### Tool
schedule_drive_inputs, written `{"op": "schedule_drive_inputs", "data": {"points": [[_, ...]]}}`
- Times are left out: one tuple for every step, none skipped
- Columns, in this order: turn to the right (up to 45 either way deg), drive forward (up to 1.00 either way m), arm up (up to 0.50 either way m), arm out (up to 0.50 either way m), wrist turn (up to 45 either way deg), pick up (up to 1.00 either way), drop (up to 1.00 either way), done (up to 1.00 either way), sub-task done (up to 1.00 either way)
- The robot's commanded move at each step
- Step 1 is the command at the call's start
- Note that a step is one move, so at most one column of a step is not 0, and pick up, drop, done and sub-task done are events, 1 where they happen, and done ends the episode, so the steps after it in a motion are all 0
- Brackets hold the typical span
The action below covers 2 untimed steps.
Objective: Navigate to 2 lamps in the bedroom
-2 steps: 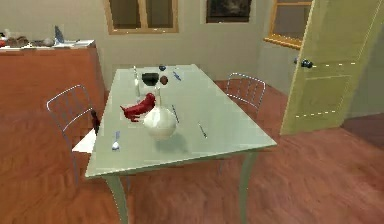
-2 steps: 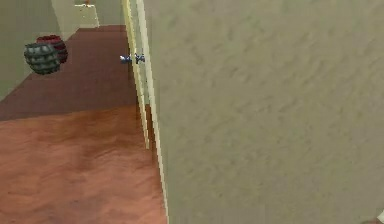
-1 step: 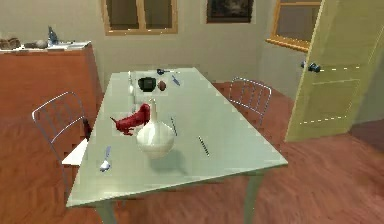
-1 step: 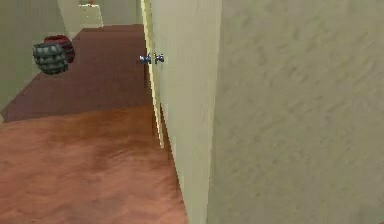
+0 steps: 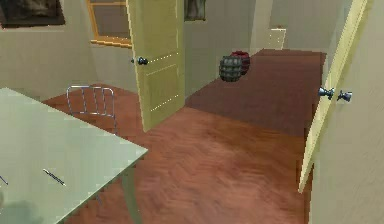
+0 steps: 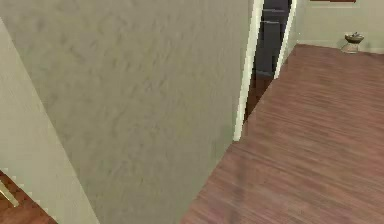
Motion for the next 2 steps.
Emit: {"op": "schedule_drive_inputs", "data": {"points": [[24.0, 0.0, 0.0, 0.0, 0.0, 0.0, 0.0, 0.0, 0.0], [0.0, 0.45, 0.0, 0.0, 0.0, 0.0, 0.0, 0.0, 0.0]]}}
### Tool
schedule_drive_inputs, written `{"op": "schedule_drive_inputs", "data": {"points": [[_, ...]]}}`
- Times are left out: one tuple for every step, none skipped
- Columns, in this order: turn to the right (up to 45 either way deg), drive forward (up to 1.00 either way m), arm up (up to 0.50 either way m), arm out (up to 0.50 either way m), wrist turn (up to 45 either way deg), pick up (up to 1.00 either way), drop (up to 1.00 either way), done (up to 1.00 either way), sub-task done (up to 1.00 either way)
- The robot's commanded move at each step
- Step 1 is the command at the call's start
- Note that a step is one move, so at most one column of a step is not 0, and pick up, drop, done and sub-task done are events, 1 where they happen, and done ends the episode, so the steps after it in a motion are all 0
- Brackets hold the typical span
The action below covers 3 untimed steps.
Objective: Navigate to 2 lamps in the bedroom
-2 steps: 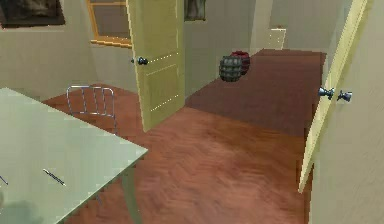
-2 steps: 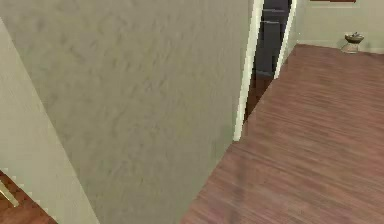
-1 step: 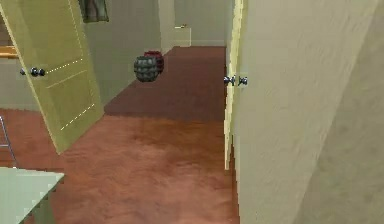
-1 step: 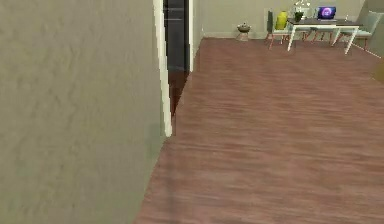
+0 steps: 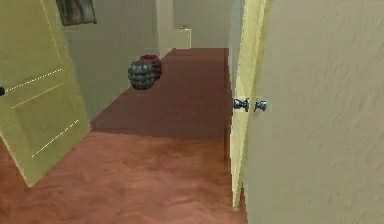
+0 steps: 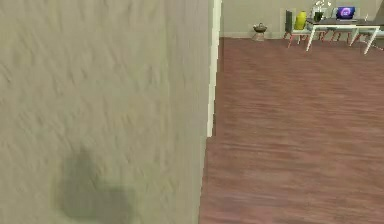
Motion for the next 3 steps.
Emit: {"op": "schedule_drive_inputs", "data": {"points": [[-9.0, 0.0, 0.0, 0.0, 0.0, 0.0, 0.0, 0.0, 0.0], [0.0, 0.95, 0.0, 0.0, 0.0, 0.0, 0.0, 0.0, 0.0], [-9.0, 0.0, 0.0, 0.0, 0.0, 0.0, 0.0, 0.0, 0.0]]}}
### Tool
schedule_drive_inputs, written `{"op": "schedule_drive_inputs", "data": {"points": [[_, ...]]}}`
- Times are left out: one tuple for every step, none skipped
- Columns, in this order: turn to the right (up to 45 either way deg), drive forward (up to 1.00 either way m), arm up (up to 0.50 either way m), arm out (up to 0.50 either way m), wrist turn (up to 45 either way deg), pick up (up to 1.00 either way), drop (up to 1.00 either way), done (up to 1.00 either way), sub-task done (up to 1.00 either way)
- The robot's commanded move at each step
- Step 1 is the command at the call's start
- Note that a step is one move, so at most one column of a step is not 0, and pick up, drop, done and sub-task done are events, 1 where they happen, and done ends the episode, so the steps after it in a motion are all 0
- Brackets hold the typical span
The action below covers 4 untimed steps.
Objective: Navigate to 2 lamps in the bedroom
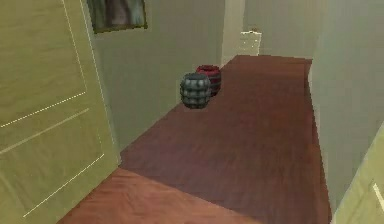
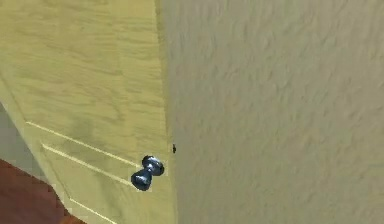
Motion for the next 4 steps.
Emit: {"op": "schedule_drive_inputs", "data": {"points": [[-3.0, 0.0, 0.0, 0.0, 0.0, 0.0, 0.0, 0.0, 0.0], [0.0, 0.65, 0.0, 0.0, 0.0, 0.0, 0.0, 0.0, 0.0], [30.0, 0.0, 0.0, 0.0, 0.0, 0.0, 0.0, 0.0, 0.0], [0.0, 1.0, 0.0, 0.0, 0.0, 0.0, 0.0, 0.0, 0.0]]}}
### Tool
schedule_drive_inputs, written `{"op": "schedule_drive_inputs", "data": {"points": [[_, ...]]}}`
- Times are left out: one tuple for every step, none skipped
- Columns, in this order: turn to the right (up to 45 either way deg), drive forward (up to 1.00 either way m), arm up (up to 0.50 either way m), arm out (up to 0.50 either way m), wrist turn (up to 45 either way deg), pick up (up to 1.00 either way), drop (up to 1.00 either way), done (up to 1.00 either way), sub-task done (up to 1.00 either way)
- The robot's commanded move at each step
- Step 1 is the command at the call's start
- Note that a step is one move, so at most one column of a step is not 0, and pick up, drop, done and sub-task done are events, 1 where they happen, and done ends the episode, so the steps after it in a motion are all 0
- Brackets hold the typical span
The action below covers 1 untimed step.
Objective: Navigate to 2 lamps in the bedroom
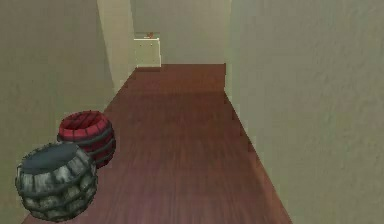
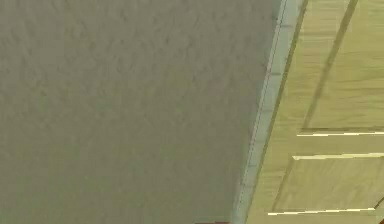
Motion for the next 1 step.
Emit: {"op": "schedule_drive_inputs", "data": {"points": [[0.0, 1.0, 0.0, 0.0, 0.0, 0.0, 0.0, 0.0, 0.0]]}}
